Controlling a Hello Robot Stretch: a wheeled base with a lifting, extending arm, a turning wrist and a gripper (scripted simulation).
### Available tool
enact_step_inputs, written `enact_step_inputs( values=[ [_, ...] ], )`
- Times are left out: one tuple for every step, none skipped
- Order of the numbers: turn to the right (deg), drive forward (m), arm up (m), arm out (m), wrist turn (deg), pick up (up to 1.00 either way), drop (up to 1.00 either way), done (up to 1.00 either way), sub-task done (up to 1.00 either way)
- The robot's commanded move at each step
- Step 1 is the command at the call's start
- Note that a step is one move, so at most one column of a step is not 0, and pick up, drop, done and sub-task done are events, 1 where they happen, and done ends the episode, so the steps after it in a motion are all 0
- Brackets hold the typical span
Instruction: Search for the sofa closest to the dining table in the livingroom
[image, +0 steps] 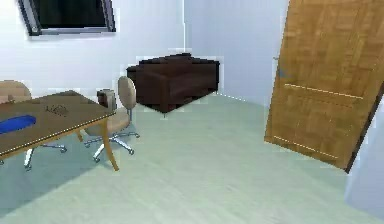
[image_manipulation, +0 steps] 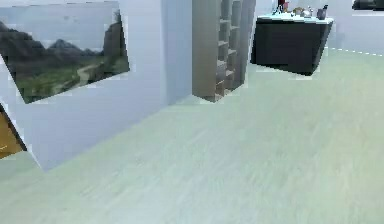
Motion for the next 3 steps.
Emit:
enact_step_inputs(
  values=[
    [-45.0, 0.0, 0.0, 0.0, 0.0, 0.0, 0.0, 0.0, 0.0],
    [-3.0, 0.0, 0.0, 0.0, 0.0, 0.0, 0.0, 0.0, 0.0],
    [0.0, 0.85, 0.0, 0.0, 0.0, 0.0, 0.0, 0.0, 0.0]
  ],
)
